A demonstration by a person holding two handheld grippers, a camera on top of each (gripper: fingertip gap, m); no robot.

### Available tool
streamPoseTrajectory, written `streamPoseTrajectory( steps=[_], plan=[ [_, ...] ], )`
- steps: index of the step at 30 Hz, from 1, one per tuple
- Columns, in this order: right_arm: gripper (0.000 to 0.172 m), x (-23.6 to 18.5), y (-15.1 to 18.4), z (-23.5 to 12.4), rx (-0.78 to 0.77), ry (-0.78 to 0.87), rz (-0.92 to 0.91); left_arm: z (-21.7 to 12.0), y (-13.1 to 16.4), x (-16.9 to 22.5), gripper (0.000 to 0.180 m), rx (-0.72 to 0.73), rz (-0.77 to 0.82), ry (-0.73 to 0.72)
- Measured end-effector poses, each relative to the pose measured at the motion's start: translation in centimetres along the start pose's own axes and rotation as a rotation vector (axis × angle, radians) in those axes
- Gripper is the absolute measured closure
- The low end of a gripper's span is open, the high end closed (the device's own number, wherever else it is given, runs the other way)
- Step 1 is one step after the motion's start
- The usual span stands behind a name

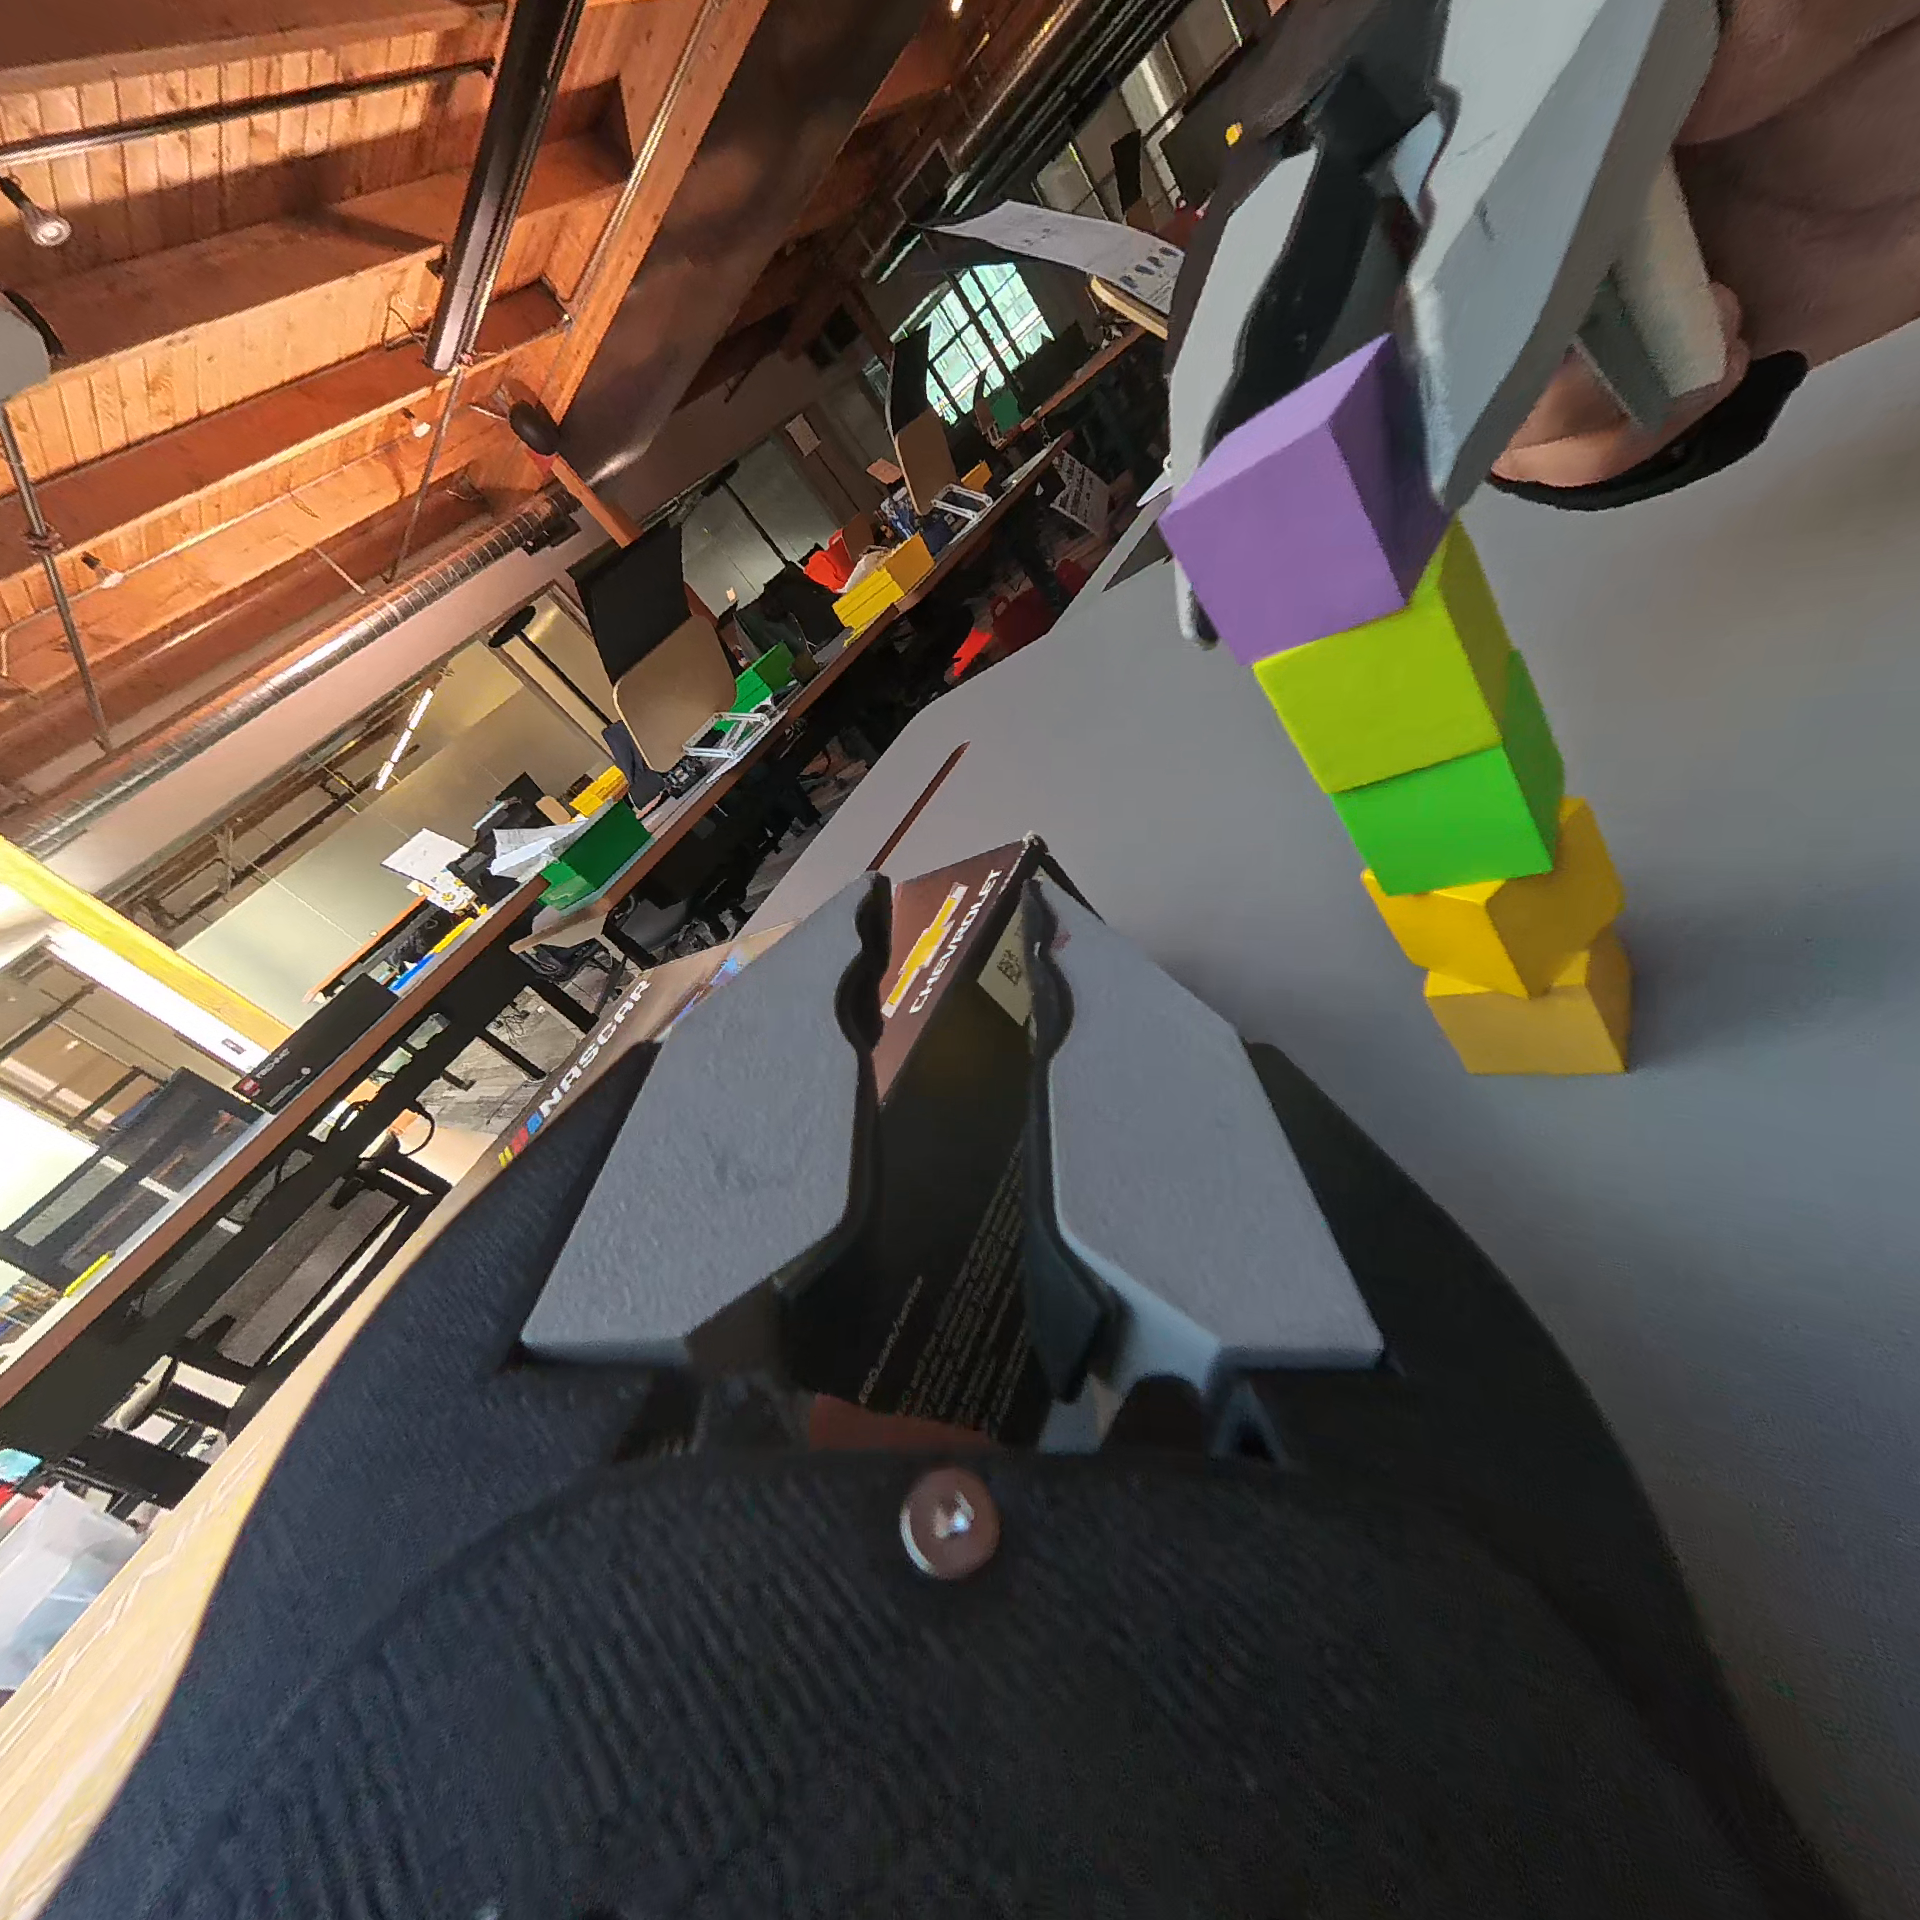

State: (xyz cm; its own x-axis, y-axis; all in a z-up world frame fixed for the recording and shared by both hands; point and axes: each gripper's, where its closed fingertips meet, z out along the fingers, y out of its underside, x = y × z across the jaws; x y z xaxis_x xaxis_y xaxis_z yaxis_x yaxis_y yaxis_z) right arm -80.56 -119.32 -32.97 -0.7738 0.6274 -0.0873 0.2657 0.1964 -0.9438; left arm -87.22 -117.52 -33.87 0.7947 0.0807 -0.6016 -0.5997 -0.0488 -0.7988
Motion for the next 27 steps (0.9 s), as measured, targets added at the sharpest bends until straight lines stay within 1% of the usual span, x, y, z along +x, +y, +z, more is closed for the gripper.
streamPoseTrajectory(
  steps=[8, 10, 12, 13, 15, 17, 18, 19, 20, 22, 24, 27],
  plan=[
    [0.135, 0.0, -2.0, -1.7, 0.123, -0.01, 0.014, 0.0, 0.1, 0.1, 0.157, -0.003, 0.0, 0.005],
    [0.135, 0.6, -2.7, -2.5, 0.18, 0.01, 0.03, 0.0, 0.2, 0.1, 0.158, -0.006, -0.001, 0.007],
    [0.136, 1.9, -3.0, -3.6, 0.232, 0.063, 0.062, 0.0, 0.3, 0.1, 0.16, -0.009, 0.002, 0.008],
    [0.138, 3.3, -2.8, -4.1, 0.241, 0.13, 0.09, 0.0, 0.3, 0.1, 0.161, -0.009, 0.004, 0.007],
    [0.138, 7.6, -1.0, -5.7, 0.196, 0.37, 0.161, -0.1, 0.4, 0.1, 0.164, -0.011, 0.007, 0.005],
    [0.14, 11.5, 2.2, -7.9, 0.076, 0.64, 0.216, -0.2, 0.4, 0.1, 0.18, -0.011, 0.008, 0.009],
    [0.142, 12.7, 3.4, -8.9, 0.024, 0.73, 0.226, -0.3, 0.5, 0.2, 0.18, -0.014, 0.007, 0.014],
    [0.151, 13.3, 4.3, -9.6, -0.009, 0.786, 0.229, -0.3, 0.6, 0.2, 0.18, -0.022, 0.004, 0.02],
    [0.172, 13.6, 4.9, -10.1, -0.028, 0.823, 0.236, -0.4, 0.7, 0.2, 0.18, -0.031, 0.0, 0.027],
    [0.172, 14.0, 5.9, -10.7, -0.04, 0.872, 0.261, -0.7, 0.6, 0.5, 0.18, -0.022, -0.007, 0.051],
    [0.172, 14.2, 7.2, -10.8, -0.084, 0.888, 0.296, -1.0, 0.5, 0.7, 0.18, -0.019, -0.017, 0.064],
    [0.172, 14.4, 8.5, -11.2, -0.143, 0.944, 0.292, -1.6, 0.5, 0.6, 0.18, -0.027, -0.057, 0.069]
  ],
)
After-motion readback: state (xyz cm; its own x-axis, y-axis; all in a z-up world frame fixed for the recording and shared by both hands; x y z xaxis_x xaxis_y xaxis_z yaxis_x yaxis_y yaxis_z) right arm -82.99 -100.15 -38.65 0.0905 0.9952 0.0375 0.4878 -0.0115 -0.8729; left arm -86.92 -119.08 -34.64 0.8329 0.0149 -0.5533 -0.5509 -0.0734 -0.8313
